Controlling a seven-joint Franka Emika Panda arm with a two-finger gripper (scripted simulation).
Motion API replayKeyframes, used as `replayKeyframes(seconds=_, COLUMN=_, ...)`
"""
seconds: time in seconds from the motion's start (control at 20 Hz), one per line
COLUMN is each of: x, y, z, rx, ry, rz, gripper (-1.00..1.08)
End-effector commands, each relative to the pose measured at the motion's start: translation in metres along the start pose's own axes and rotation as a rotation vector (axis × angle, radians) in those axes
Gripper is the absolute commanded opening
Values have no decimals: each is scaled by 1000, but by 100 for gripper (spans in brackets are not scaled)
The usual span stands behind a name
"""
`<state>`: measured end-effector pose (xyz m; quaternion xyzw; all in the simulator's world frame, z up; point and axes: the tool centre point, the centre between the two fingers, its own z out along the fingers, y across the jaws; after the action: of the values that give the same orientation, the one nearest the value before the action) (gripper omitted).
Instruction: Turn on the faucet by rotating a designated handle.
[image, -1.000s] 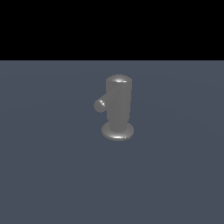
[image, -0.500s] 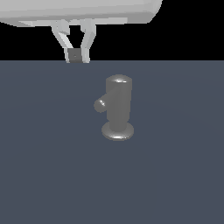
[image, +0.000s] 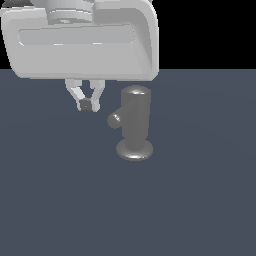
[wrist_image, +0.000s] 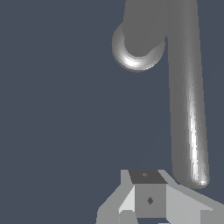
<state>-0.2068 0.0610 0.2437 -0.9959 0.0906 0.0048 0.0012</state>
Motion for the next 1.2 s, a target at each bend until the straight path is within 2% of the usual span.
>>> replayKeyframes(seconds=0.0, x=4, y=-3, z=10, rx=0, ry=4, rz=9, gripper=-100)
replayKeyframes(seconds=0.7, x=10, y=-7, z=25, rx=-1, ry=10, rz=23, gripper=-100)
replayKeyframes(seconds=1.15, x=16, y=36, z=25, rx=-1, ry=10, rz=23, gripper=-100)
